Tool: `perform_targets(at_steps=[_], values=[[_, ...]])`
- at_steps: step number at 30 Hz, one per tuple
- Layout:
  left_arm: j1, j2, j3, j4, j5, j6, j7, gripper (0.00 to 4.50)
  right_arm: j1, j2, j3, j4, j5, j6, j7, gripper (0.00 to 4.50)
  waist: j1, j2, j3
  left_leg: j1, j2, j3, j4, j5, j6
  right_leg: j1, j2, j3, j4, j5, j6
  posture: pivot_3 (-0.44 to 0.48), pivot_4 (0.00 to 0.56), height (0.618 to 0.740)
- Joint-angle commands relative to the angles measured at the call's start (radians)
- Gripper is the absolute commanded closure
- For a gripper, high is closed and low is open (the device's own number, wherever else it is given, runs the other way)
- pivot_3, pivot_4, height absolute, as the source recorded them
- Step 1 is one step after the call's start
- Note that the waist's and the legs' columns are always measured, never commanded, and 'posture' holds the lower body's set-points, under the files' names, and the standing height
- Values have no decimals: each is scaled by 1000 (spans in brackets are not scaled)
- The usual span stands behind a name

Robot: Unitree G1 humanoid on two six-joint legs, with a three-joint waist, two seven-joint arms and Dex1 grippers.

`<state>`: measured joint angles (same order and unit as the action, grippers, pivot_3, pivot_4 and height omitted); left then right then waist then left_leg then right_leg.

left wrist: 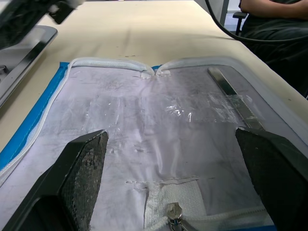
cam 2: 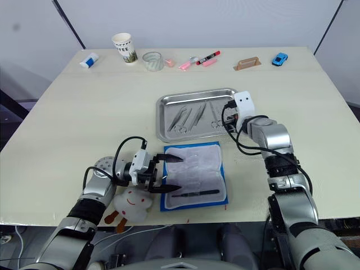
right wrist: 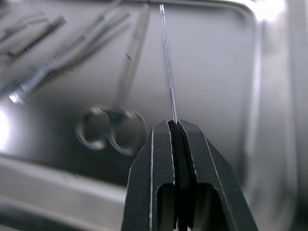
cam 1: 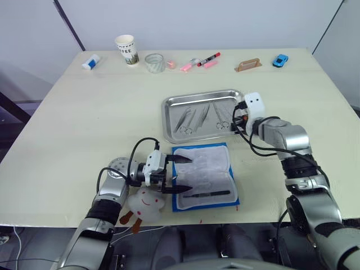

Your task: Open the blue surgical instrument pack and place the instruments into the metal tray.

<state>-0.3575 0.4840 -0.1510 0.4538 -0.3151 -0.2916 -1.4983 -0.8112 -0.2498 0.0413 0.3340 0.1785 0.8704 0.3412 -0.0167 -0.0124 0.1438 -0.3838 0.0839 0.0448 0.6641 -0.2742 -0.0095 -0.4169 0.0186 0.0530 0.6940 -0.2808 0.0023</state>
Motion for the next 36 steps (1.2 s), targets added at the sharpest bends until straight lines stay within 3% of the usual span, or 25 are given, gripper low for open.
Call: perform_targets(at_steps=[1,9,12,13,14,15,17,19,20,27,32,36], values=[[26,-5,-31,26,40,15,6,0,-38,17,-15,43,-11,-58,-13,4474,0,0,0,0,0,0,0,0,0,0,0,0,0,0,0,0,150,725],[34,-5,-33,12,40,20,13,0,-75,53,-20,147,-29,-130,-29,4474,-1,0,0,0,0,0,0,0,0,0,0,0,0,0,0,0,150,725],[37,-4,-34,5,39,23,16,0,-78,58,-27,147,-26,-143,-22,3544,-1,0,0,0,0,0,0,0,0,0,0,0,0,0,0,0,150,725],[39,-3,-35,3,39,24,17,0,-75,58,-29,136,-22,-141,-15,2941,-1,0,0,0,0,0,0,0,0,0,0,0,0,0,0,0,150,725],[40,-2,-35,2,39,24,18,0,-72,56,-32,123,-21,-140,-14,2800,-1,0,0,0,0,0,0,0,0,0,0,0,0,0,0,0,150,725],[40,-2,-35,1,39,24,18,0,-69,54,-32,111,-22,-140,-13,2137,-1,0,0,0,0,0,0,0,0,0,-1,0,0,0,0,0,150,725],[40,-1,-36,1,39,25,19,0,-65,48,-30,94,-26,-140,-13,1351,-1,0,0,0,0,0,0,0,0,0,-1,0,0,0,0,0,150,725],[41,0,-36,-1,39,26,18,0,-59,41,-31,56,-23,-136,-7,285,-1,0,0,0,0,0,0,0,0,0,-1,0,0,0,0,0,150,725],[41,0,-36,0,39,27,18,0,-54,34,-32,28,-20,-134,1,66,-1,0,0,0,0,0,0,0,0,0,-1,0,0,0,0,0,150,725],[33,-4,-39,9,41,26,18,0,74,-98,-2,-294,59,-152,222,66,2,1,0,-2,0,0,0,0,0,-1,-1,-1,-1,0,1,0,150,725],[30,-4,-39,17,44,23,16,0,279,-248,8,-530,186,-236,511,66,3,1,0,-2,-1,0,0,-1,2,-1,-1,0,-1,-1,1,0,150,725],[30,-2,-38,19,45,21,13,0,402,-341,13,-650,260,-236,638,66,1,1,1,0,-1,0,0,-1,2,0,-1,0,-1,-2,3,0,150,725]])
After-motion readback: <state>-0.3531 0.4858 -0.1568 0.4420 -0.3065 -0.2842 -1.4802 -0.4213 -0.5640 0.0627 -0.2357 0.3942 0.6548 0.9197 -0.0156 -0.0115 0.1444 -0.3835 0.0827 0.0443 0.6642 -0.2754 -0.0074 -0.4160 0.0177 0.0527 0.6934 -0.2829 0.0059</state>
